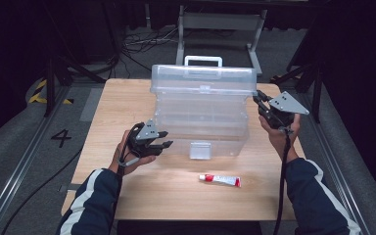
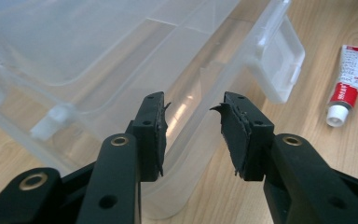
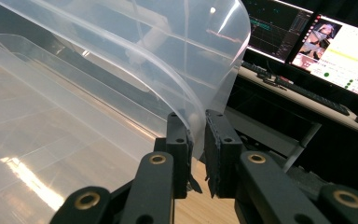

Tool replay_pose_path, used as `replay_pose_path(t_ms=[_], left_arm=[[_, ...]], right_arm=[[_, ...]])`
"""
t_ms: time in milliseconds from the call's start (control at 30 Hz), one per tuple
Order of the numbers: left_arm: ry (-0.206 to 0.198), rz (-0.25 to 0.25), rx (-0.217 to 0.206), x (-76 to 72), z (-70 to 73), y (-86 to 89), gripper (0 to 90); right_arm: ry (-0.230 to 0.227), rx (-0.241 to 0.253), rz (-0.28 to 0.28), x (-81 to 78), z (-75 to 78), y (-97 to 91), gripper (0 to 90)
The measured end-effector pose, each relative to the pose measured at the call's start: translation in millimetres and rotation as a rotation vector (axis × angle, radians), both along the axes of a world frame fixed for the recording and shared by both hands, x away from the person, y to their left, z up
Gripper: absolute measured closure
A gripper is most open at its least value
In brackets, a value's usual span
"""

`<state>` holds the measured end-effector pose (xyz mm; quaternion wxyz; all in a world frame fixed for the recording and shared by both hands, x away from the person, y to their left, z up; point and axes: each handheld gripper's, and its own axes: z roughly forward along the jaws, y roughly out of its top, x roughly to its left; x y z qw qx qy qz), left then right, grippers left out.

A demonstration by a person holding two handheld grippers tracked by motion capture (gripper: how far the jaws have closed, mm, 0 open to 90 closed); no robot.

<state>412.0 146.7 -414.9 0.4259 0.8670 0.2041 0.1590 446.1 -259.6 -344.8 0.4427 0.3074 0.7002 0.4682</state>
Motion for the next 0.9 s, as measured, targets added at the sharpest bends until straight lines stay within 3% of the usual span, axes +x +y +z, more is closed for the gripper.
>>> replay_pose_path(t_ms=[267, 500, 567, 667, 900], left_arm=[[0.023, -0.047, 0.098, 8.4, 1.0, -14.6, 59.6], [0.043, -0.079, 0.145, 13.4, -1.2, -23.8, 62.9], [0.037, -0.084, 0.176, 14.2, -3.4, -27.9, 62.5], [0.053, -0.094, 0.165, 17.4, -3.4, -27.5, 64.5], [0.095, -0.114, 0.191, 23.7, -3.3, -29.7, 66.7]], right_arm=[[0.005, 0.004, -0.007, 5.3, 9.2, 1.3, 81.6], [0.011, 0.017, -0.013, 10.4, 13.3, 2.0, 82.0], [0.012, 0.018, -0.016, 13.4, 15.7, 1.8, 82.4], [0.012, 0.022, -0.016, 17.9, 18.0, 1.1, 82.7], [0.016, 0.055, -0.031, 27.4, 21.1, 2.2, 83.3]])
